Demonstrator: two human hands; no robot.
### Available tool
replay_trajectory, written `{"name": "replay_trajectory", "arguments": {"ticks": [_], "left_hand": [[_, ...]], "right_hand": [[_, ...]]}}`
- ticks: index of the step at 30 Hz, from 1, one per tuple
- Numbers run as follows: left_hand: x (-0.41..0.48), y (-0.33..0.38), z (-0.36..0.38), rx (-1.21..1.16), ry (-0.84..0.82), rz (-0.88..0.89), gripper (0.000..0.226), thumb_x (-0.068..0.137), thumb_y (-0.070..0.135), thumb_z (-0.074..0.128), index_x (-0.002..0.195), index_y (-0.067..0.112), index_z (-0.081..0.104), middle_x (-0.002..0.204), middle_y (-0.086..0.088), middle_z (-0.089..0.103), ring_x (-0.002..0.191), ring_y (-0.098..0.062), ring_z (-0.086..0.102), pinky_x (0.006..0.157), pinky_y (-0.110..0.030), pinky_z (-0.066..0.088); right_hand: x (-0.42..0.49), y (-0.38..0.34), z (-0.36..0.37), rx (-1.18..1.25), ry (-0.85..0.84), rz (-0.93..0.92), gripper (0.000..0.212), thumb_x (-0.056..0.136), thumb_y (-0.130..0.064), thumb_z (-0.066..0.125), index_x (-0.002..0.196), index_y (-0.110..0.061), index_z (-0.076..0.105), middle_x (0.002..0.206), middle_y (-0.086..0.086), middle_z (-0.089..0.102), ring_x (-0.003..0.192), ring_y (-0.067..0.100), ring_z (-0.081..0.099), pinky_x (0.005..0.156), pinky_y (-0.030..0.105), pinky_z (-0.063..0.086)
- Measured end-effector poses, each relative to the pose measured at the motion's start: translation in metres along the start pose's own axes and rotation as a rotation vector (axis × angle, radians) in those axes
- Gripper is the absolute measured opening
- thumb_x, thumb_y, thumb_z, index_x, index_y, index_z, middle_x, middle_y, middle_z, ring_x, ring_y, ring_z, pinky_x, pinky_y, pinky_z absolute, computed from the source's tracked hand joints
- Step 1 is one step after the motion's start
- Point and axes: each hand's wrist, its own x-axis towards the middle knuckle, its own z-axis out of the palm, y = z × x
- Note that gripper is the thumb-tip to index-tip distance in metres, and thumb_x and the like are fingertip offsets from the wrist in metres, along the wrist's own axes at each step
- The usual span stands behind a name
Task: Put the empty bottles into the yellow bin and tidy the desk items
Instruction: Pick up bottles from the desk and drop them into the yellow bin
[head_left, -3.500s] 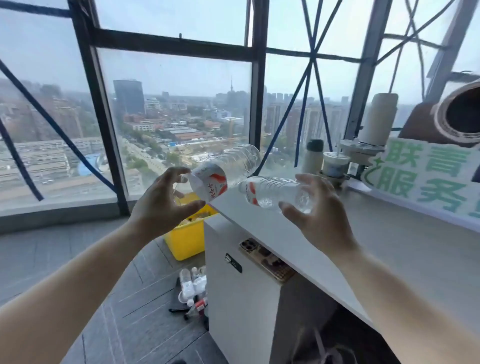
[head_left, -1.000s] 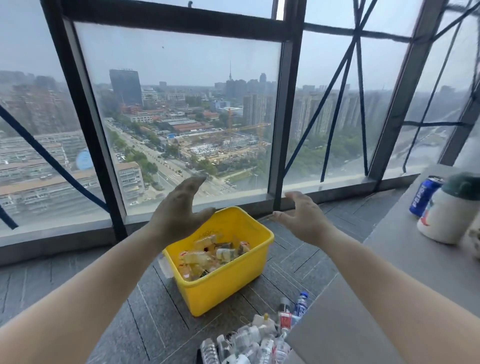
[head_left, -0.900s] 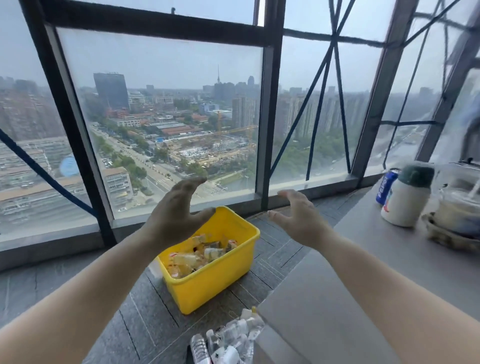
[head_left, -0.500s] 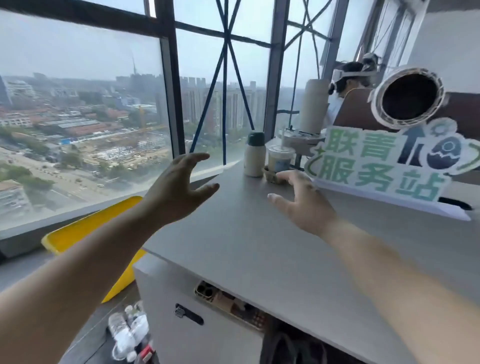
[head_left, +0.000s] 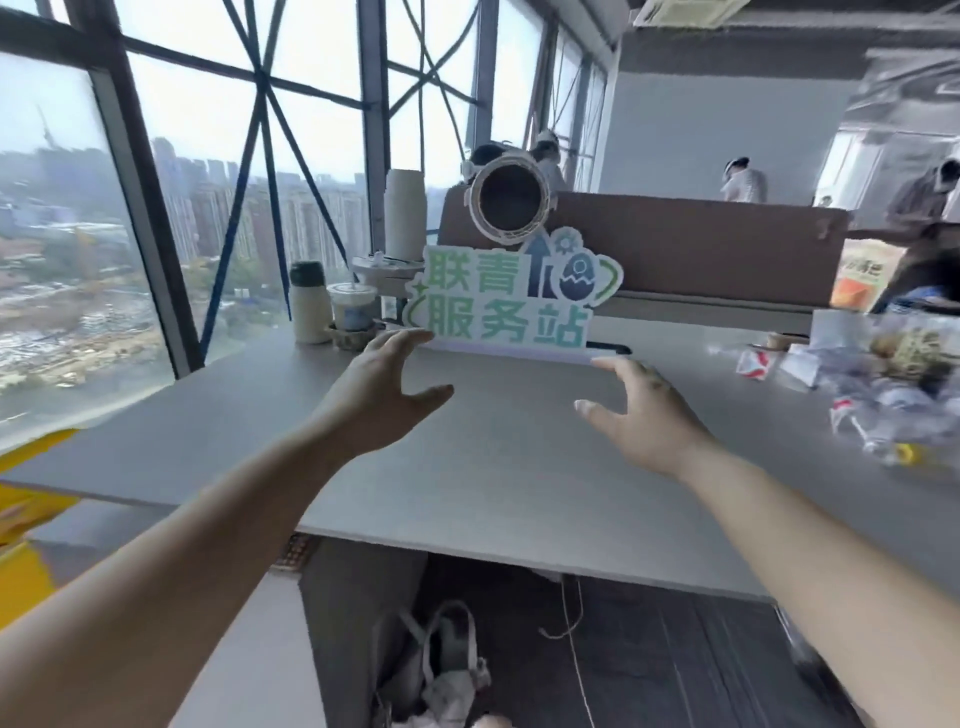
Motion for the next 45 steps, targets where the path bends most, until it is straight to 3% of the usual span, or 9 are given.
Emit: {"name": "replay_trajectory", "arguments": {"ticks": [10,15,20,27,31,37,41,45], "left_hand": [[0.013,0.111,0.077,-0.112,-0.151,0.168,0.063,0.084,0.040,0.066,0.141,0.026,0.040,0.145,0.002,0.040,0.132,-0.017,0.039,0.100,-0.023,0.030],[0.035,0.168,0.154,-0.170,-0.239,0.263,0.060,0.085,0.038,0.066,0.138,0.026,0.042,0.143,0.002,0.043,0.129,-0.015,0.041,0.093,-0.019,0.028],[0.066,0.220,0.247,-0.205,-0.389,0.320,0.060,0.085,0.040,0.065,0.139,0.025,0.042,0.142,0.002,0.042,0.129,-0.015,0.042,0.097,-0.022,0.032],[0.090,0.283,0.330,-0.255,-0.473,0.384,0.066,0.083,0.040,0.068,0.139,0.021,0.041,0.146,-0.001,0.037,0.133,-0.018,0.037,0.105,-0.024,0.029],[0.099,0.309,0.358,-0.237,-0.482,0.403,0.071,0.081,0.043,0.068,0.141,0.021,0.038,0.151,-0.004,0.030,0.137,-0.023,0.032,0.110,-0.031,0.028],[0.109,0.329,0.393,-0.132,-0.533,0.370,0.083,0.077,0.049,0.071,0.145,0.027,0.029,0.158,-0.007,0.011,0.142,-0.031,0.022,0.113,-0.043,0.027],[0.117,0.338,0.414,-0.050,-0.539,0.341,0.095,0.073,0.052,0.073,0.148,0.035,0.018,0.159,-0.004,-0.007,0.145,-0.036,0.009,0.113,-0.048,0.024],[0.127,0.342,0.435,-0.025,-0.593,0.326,0.105,0.068,0.059,0.074,0.149,0.040,0.011,0.157,0.001,-0.020,0.145,-0.035,0.006,0.113,-0.048,0.023]], "right_hand": [[-0.074,0.104,-0.096,-0.128,0.114,0.244,0.057,0.088,-0.036,0.062,0.138,-0.016,0.041,0.144,0.005,0.042,0.134,0.023,0.035,0.107,0.031,0.029],[-0.095,0.177,-0.133,-0.150,0.193,0.362,0.054,0.087,-0.031,0.065,0.135,-0.014,0.046,0.139,0.005,0.048,0.128,0.022,0.042,0.100,0.027,0.031],[-0.108,0.264,-0.159,-0.189,0.258,0.511,0.049,0.085,-0.028,0.068,0.130,-0.013,0.051,0.133,0.006,0.053,0.122,0.025,0.047,0.099,0.029,0.032],[-0.132,0.344,-0.191,-0.393,0.346,0.617,0.055,0.081,-0.039,0.070,0.126,-0.009,0.057,0.140,0.009,0.049,0.134,0.027,0.036,0.108,0.025,0.014],[-0.136,0.369,-0.202,-0.414,0.323,0.619,0.056,0.082,-0.036,0.070,0.130,-0.013,0.054,0.144,0.006,0.045,0.137,0.025,0.031,0.110,0.025,0.013],[-0.136,0.386,-0.216,-0.376,0.182,0.563,0.066,0.082,-0.052,0.063,0.140,-0.029,0.040,0.154,-0.006,0.028,0.143,0.017,0.014,0.114,0.030,0.010],[-0.136,0.390,-0.229,-0.324,0.034,0.534,0.083,0.073,-0.067,0.056,0.145,-0.036,0.027,0.158,-0.012,0.013,0.146,0.012,-0.001,0.118,0.036,0.005],[-0.130,0.400,-0.234,-0.310,-0.008,0.548,0.093,0.063,-0.078,0.041,0.146,-0.038,0.025,0.158,-0.014,0.009,0.146,0.010,-0.007,0.118,0.038,0.002]]}}
